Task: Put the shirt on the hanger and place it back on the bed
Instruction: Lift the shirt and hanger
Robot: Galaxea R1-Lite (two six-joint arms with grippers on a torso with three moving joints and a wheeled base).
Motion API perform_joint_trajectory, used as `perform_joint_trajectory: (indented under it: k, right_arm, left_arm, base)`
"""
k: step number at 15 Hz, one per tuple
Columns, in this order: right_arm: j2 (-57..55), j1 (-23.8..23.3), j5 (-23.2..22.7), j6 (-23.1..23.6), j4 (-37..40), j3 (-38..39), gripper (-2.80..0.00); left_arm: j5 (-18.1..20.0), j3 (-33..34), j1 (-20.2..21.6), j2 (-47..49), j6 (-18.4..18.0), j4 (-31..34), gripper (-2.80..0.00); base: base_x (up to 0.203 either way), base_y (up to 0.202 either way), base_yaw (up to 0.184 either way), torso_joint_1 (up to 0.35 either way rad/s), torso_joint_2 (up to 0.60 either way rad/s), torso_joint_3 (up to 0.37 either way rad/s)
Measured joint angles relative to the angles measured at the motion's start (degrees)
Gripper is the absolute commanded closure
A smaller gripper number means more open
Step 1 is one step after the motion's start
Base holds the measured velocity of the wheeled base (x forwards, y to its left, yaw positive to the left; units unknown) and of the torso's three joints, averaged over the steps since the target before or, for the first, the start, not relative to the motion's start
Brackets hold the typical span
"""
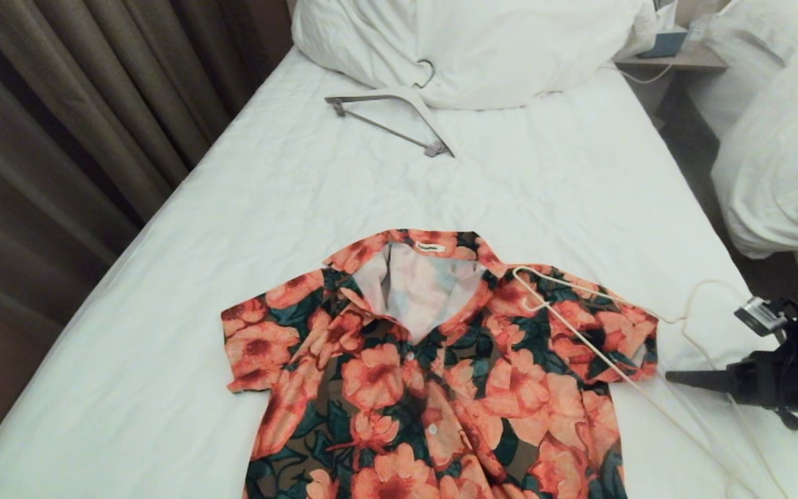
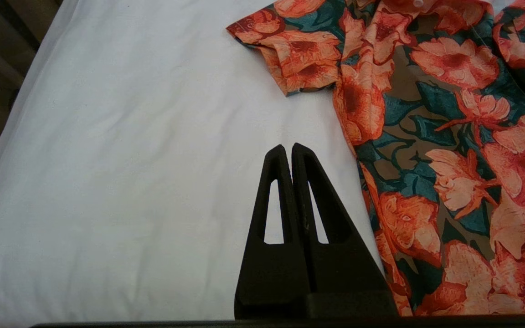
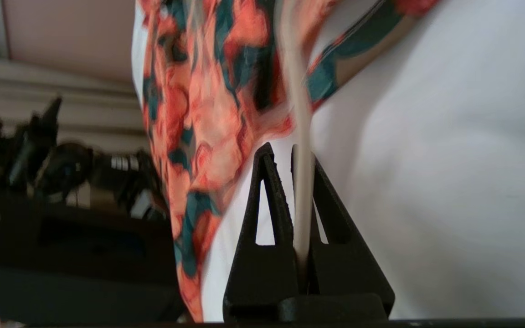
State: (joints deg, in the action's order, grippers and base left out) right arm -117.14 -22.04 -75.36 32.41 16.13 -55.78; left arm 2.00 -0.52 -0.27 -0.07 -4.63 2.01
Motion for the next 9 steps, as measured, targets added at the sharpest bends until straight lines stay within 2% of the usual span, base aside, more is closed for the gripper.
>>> perform_joint_trajectory:
  k: [4,7,9]
  right_arm:
    - [3.9,-1.8,0.6,0.5,0.0,0.2,0.0]
    - [7.9,-2.2,0.9,4.1,0.0,0.5,0.0]
    - [10.4,-0.7,1.0,7.2,0.0,0.9,0.0]
  left_arm:
    - [0.0,0.0,0.0,0.0,0.0,0.0,0.0]
    - [0.0,0.0,0.0,0.0,0.0,0.0,0.0]
    - [0.0,0.0,0.0,0.0,0.0,0.0,0.0]
  base:
    - [0.0,0.0,0.0,0.0,0.0,0.0]
    - [0.0,0.0,0.0,0.0,0.0,0.0]
    - [0.0,0.0,0.0,0.0,0.0,0.0]
